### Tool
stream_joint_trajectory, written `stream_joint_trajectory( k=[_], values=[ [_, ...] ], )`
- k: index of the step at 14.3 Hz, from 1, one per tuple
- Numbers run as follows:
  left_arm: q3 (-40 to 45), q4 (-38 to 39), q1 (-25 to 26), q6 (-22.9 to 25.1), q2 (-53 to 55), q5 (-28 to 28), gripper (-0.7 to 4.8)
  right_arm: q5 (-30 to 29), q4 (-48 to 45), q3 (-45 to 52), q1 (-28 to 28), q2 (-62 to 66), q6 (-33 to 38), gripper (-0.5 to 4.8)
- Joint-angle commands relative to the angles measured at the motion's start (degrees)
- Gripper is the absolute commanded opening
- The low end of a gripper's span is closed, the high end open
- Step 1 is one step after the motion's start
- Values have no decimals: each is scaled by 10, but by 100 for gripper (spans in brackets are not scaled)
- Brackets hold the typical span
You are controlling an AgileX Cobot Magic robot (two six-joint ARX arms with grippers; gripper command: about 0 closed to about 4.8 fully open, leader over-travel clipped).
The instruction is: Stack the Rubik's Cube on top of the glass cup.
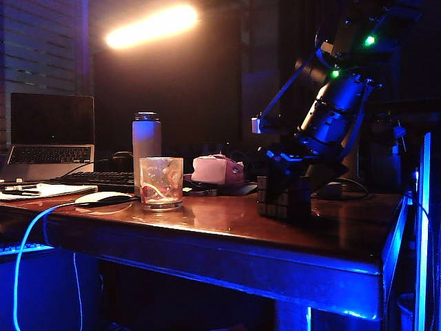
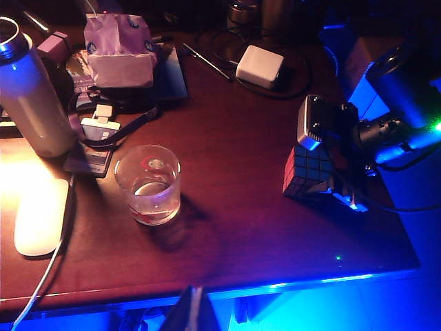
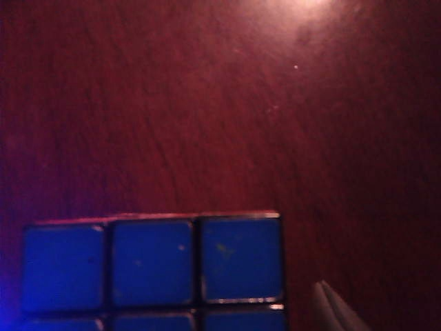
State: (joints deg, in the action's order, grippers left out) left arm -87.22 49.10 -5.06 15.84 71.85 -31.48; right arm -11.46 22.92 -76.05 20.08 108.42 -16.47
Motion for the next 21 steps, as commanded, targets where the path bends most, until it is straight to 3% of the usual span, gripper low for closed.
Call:
stream_joint_trajectory(
  k=[1,7,11,14,21],
  values=[
    [-3,-3,0,2,-2,-3,-4,0,9,-2,0,-3,17,337],
    [-3,-3,0,2,-2,-3,-4,-2,-9,-24,5,-4,45,325],
    [-3,-3,0,2,-2,-3,-4,-5,-14,-106,20,-4,54,325],
    [-3,-3,0,2,-2,-3,-4,-7,-71,-158,41,-1,61,325],
    [-3,1,0,2,-2,-3,-4,-30,-83,-324,83,116,92,325]
  ],
)
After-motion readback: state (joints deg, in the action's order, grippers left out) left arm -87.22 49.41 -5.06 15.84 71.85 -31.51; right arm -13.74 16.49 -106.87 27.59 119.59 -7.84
